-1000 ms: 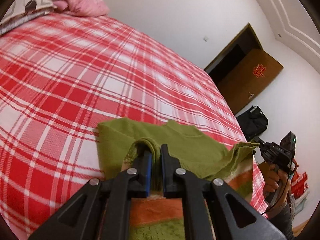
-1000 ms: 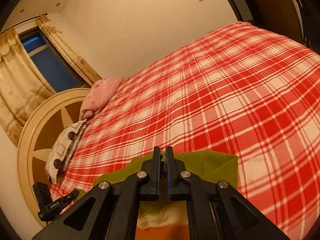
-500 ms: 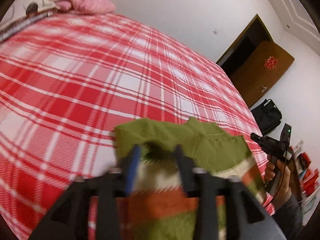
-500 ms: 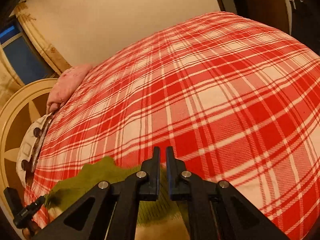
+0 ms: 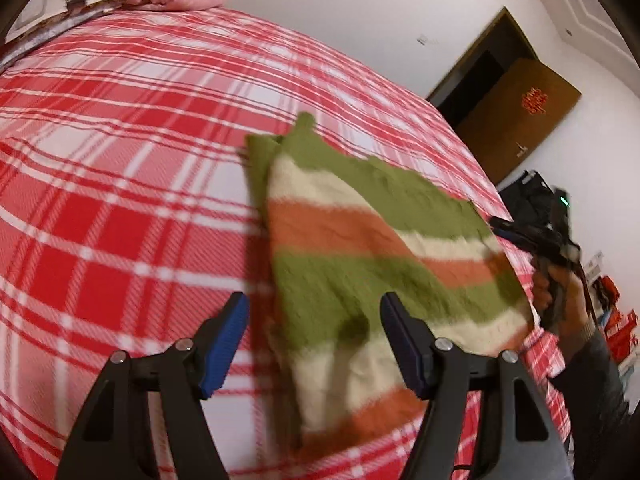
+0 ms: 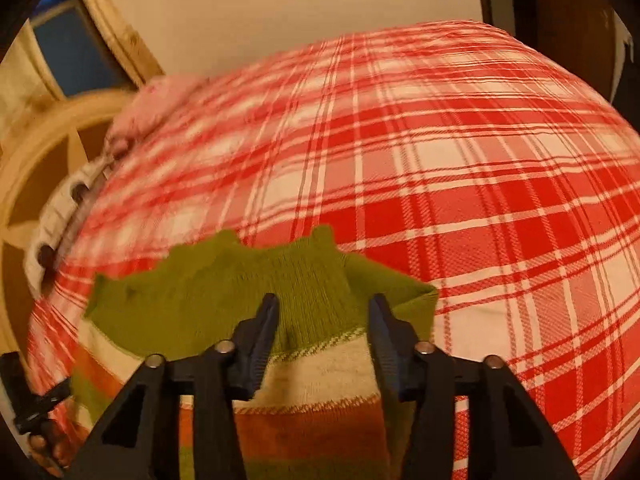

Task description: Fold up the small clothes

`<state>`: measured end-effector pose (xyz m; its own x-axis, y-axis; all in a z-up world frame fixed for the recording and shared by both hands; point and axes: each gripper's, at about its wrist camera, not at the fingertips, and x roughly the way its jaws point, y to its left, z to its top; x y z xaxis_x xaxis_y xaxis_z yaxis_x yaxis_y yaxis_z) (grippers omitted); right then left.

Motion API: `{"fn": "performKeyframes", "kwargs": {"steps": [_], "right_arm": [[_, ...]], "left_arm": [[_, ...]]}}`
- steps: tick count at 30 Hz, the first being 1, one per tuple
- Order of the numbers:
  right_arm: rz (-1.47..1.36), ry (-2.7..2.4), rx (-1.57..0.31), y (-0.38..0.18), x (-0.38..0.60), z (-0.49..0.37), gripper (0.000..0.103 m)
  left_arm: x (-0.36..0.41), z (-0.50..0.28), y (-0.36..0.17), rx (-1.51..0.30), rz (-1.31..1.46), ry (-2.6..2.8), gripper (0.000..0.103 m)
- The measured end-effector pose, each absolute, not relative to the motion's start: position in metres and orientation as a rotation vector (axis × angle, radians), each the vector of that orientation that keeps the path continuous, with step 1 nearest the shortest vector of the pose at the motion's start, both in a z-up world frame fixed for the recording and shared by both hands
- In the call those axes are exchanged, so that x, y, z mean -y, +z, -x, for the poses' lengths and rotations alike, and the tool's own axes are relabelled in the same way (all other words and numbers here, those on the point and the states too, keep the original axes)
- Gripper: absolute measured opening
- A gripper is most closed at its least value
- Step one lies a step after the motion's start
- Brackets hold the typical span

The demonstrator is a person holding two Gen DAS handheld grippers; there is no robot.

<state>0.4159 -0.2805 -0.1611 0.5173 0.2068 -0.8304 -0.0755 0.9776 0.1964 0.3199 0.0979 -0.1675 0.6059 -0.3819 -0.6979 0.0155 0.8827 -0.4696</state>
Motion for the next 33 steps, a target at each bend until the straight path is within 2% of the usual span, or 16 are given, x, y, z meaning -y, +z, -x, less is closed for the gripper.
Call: {"fn": "performKeyframes", "kwargs": {"steps": [1,3,5,14,16,17,18,19,24,26,27,28,29,30,31,33], "right_arm": [[-0.091,0.132,-1.032,-0.167,0.275,-0.418,0.033],[-0.047,0.105,-1.048,-0.175,0.270,-0.419,0.009],[-0.021,0.072,-1.012,-0.171,0.269,-0.413,0.004],[-0.160,-0.008,-1.002,-0.170,0.320,-0.402,0.002],[-0.207,0.022,-0.982,-0.160,0.328,-0.390,0.008],[-0.257,0.061,-0.963,-0.153,0.334,-0.377,0.031],[-0.291,0.097,-0.947,-0.147,0.339,-0.364,0.060],[-0.311,0.116,-0.932,-0.144,0.340,-0.356,0.066],[-0.338,0.209,-0.917,-0.143,0.343,-0.309,0.066],[-0.326,0.210,-0.955,-0.153,0.342,-0.298,0.066],[-0.326,0.212,-0.968,-0.158,0.341,-0.293,0.066],[-0.323,0.213,-0.982,-0.163,0.341,-0.289,0.064],[-0.301,0.206,-0.998,-0.168,0.336,-0.286,0.049],[-0.280,0.202,-1.007,-0.172,0.333,-0.286,0.024],[-0.264,0.211,-1.012,-0.173,0.328,-0.284,0.015],[-0.225,0.201,-0.997,-0.169,0.322,-0.280,0.007]], "left_arm": [[-0.092,-0.320,-0.170,-0.914,0.428,-0.245,0.068],[-0.085,-0.320,-0.173,-0.937,0.397,-0.236,0.068],[-0.083,-0.317,-0.172,-0.931,0.378,-0.225,0.064],[-0.081,-0.299,-0.171,-0.941,0.351,-0.227,0.063],[-0.086,-0.293,-0.169,-0.931,0.365,-0.222,0.063],[-0.087,-0.289,-0.168,-0.923,0.370,-0.224,0.063],[-0.089,-0.286,-0.166,-0.917,0.374,-0.224,0.063],[-0.091,-0.282,-0.164,-0.907,0.381,-0.225,0.063],[-0.093,-0.271,-0.163,-0.873,0.371,-0.247,0.063],[-0.094,-0.274,-0.167,-0.880,0.380,-0.243,0.052],[-0.094,-0.275,-0.168,-0.889,0.398,-0.249,0.050],[-0.093,-0.276,-0.171,-0.896,0.422,-0.267,0.046],[-0.091,-0.278,-0.172,-0.904,0.428,-0.285,0.033],[-0.088,-0.279,-0.174,-0.916,0.415,-0.287,0.023],[-0.085,-0.279,-0.176,-0.925,0.393,-0.271,0.015],[-0.085,-0.277,-0.174,-0.926,0.379,-0.276,0.011]]}}
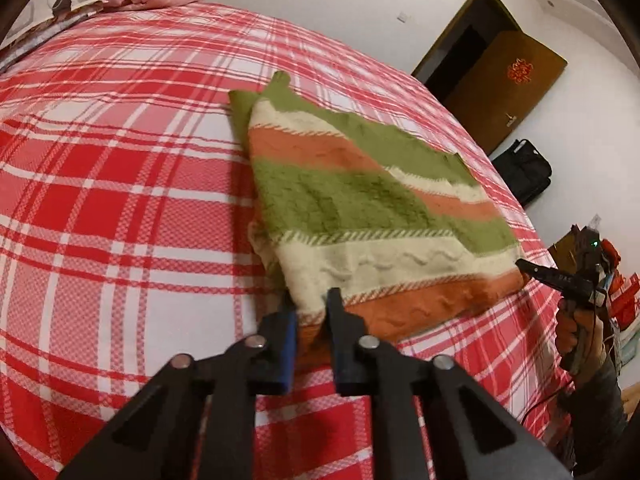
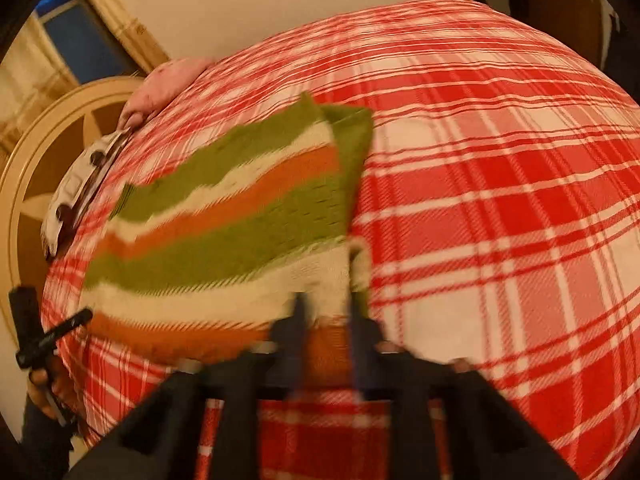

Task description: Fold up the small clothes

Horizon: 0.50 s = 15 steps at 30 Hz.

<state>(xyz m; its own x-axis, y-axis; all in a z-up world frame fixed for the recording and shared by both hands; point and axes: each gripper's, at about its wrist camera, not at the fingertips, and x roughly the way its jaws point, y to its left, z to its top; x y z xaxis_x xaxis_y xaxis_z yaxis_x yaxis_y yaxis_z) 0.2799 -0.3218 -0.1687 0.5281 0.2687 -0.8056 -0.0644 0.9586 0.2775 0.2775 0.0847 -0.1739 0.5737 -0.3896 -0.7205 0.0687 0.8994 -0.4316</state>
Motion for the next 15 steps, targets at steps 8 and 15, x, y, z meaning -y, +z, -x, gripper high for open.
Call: {"fn": "performKeyframes", "kwargs": {"steps": [8,15], "right_arm": [[-0.094,0.017,-1.012,-0.169,0.340,-0.268,0.003],[-0.118,-0.043,-0.899,-0.142,0.335,-0.265,0.027]], "left_arm": [[-0.081,-0.262,-0.168,-0.973,0.209,-0.289,0.007],[-0.087,-0.248,-0.143,-0.874,0.173,-0.174,0.038]]}}
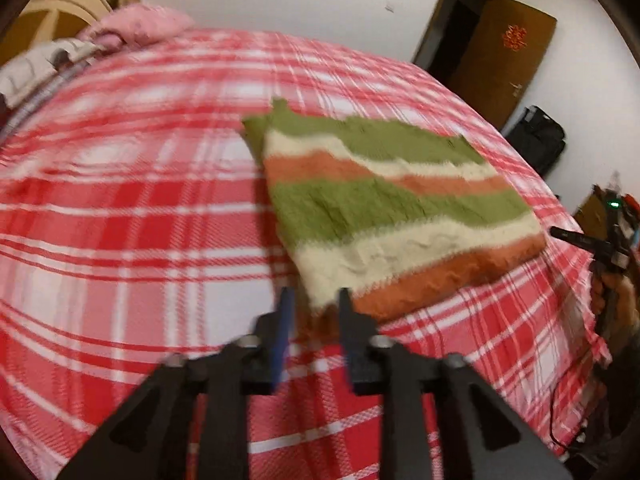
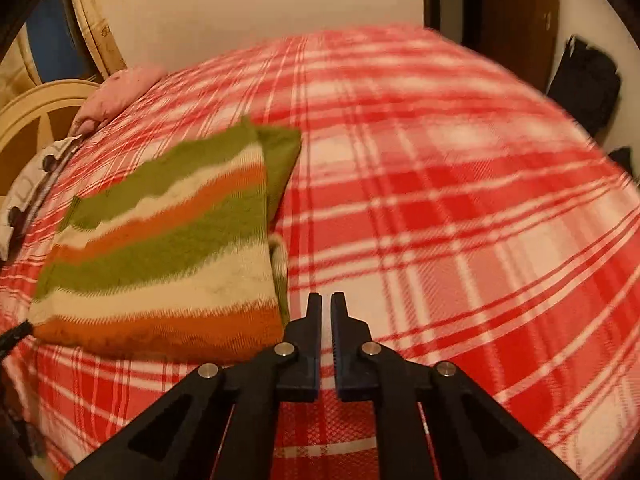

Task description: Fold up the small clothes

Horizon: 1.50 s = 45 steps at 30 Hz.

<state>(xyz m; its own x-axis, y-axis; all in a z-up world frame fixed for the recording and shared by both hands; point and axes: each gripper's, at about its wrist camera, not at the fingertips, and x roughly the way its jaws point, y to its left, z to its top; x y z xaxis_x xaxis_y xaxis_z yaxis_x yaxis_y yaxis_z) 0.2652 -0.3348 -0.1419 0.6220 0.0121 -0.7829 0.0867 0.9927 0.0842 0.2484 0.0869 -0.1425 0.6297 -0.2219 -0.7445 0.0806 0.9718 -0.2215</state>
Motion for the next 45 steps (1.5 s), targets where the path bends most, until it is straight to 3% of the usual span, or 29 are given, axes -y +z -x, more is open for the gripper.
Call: {"fn": "performKeyframes", "kwargs": {"steps": [1,2,3,9,14,16,20,27,29,31,33,35,40,43,44,45], "right_arm": [[-0.123,-0.016,-0.882,-0.137,0.330,-0.264,0.040],[-0.139,0.025,-0.857,-0.129,0.321,-0.266,0.064],[-0.149,0.053,-0.838,-0.125,0.313,-0.268,0.068],[-0.076,0.250,-0.843,-0.126,0.215,-0.313,0.068],[0.110,0.270,-0.956,-0.168,0.146,-0.331,0.068],[0.181,0.233,-0.994,-0.186,0.145,-0.326,0.068],[0.233,0.256,-0.959,-0.187,0.160,-0.307,0.068],[0.082,0.272,-0.861,-0.154,0.189,-0.311,0.068],[0.056,0.242,-0.863,-0.150,0.202,-0.327,0.068],[0.069,0.196,-0.846,-0.149,0.212,-0.342,0.068],[0.125,0.080,-0.914,-0.165,0.228,-0.363,0.068],[0.007,0.059,-0.970,-0.175,0.256,-0.370,0.067],[-0.040,0.103,-0.849,-0.136,0.261,-0.379,0.067],[-0.086,0.091,-0.856,-0.127,0.267,-0.413,0.057],[-0.080,0.066,-0.865,-0.129,0.271,-0.426,0.045],[-0.070,0.032,-0.875,-0.130,0.274,-0.442,0.040]], "left_arm": [[-0.086,-0.247,-0.135,-0.840,0.157,-0.154,0.054],[-0.085,-0.245,-0.129,-0.808,0.146,-0.142,0.065],[-0.083,-0.245,-0.124,-0.781,0.138,-0.137,0.068],[-0.040,-0.285,-0.116,-0.740,0.099,-0.168,0.070],[-0.009,-0.324,-0.153,-0.881,0.046,-0.216,0.070],[0.004,-0.321,-0.168,-0.935,-0.037,-0.213,0.071],[0.016,-0.297,-0.178,-0.877,-0.190,-0.213,0.078],[-0.004,-0.293,-0.159,-0.834,-0.011,-0.212,0.078],[-0.006,-0.297,-0.155,-0.814,-0.009,-0.189,0.086],[-0.009,-0.303,-0.157,-0.815,-0.004,-0.163,0.087],[-0.009,-0.312,-0.165,-0.858,-0.014,-0.131,0.087],[-0.009,-0.311,-0.169,-0.876,-0.012,-0.132,0.087],[-0.008,-0.304,-0.171,-0.857,-0.012,-0.142,0.087],[-0.011,-0.304,-0.168,-0.859,0.012,-0.141,0.087],[-0.013,-0.304,-0.167,-0.857,0.025,-0.139,0.087],[-0.015,-0.303,-0.166,-0.856,0.035,-0.138,0.087]]}}
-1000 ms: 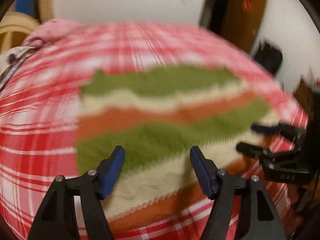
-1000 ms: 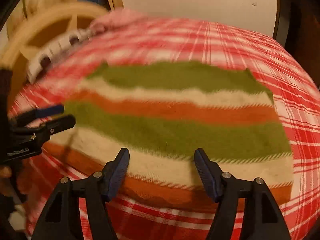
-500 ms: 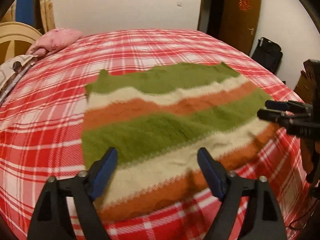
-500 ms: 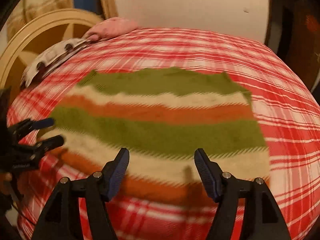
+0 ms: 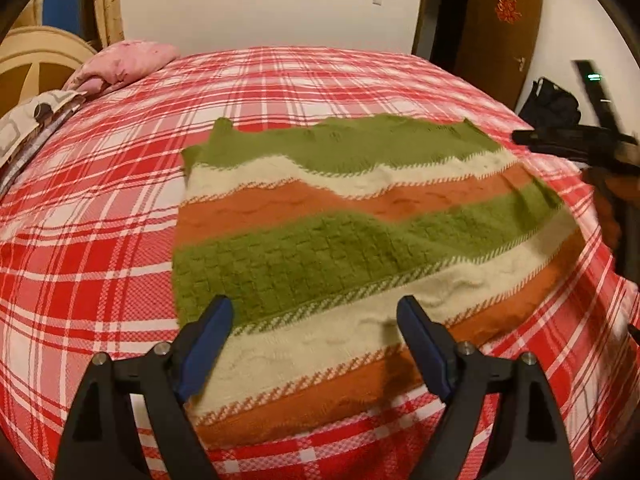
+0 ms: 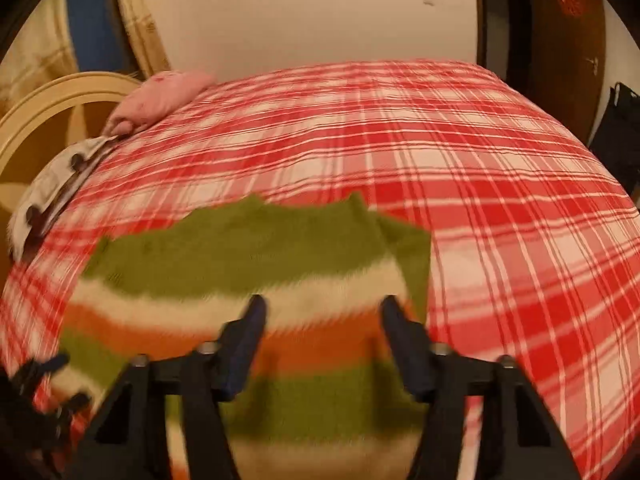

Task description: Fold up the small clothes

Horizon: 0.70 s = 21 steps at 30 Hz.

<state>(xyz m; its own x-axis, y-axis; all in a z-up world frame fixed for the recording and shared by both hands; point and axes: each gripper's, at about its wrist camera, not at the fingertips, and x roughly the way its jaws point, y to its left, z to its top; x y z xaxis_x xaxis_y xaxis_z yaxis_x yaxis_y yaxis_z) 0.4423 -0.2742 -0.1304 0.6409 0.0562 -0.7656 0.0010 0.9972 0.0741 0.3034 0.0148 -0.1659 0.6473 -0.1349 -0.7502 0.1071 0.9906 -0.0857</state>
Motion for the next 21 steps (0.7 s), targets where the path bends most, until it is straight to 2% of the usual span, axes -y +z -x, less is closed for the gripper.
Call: {"fn": "performKeyframes", "kwargs": {"steps": [5,6,7,8,15,21], "right_arm": [[-0.060,0.004,-0.994,-0.163,0.287,-0.489,0.037],[-0.032,0.003,-0.984,-0.166,0.284,-0.490,0.021],[-0.029,0.026,-0.976,-0.167,0.283,-0.488,0.013],[-0.030,0.049,-0.952,-0.164,0.280,-0.483,0.009],[0.007,-0.088,-0.845,-0.149,0.296,-0.471,0.007],[0.068,-0.156,-0.946,-0.180,0.300,-0.482,0.006]], "left_arm": [[-0.022,-0.298,-0.164,-0.846,0.075,-0.135,0.087],[-0.023,-0.298,-0.164,-0.845,0.081,-0.137,0.087],[-0.024,-0.298,-0.164,-0.845,0.084,-0.138,0.087],[-0.024,-0.298,-0.164,-0.845,0.086,-0.136,0.087],[-0.023,-0.300,-0.165,-0.849,0.085,-0.138,0.087],[-0.019,-0.299,-0.169,-0.860,0.055,-0.138,0.089]]}}
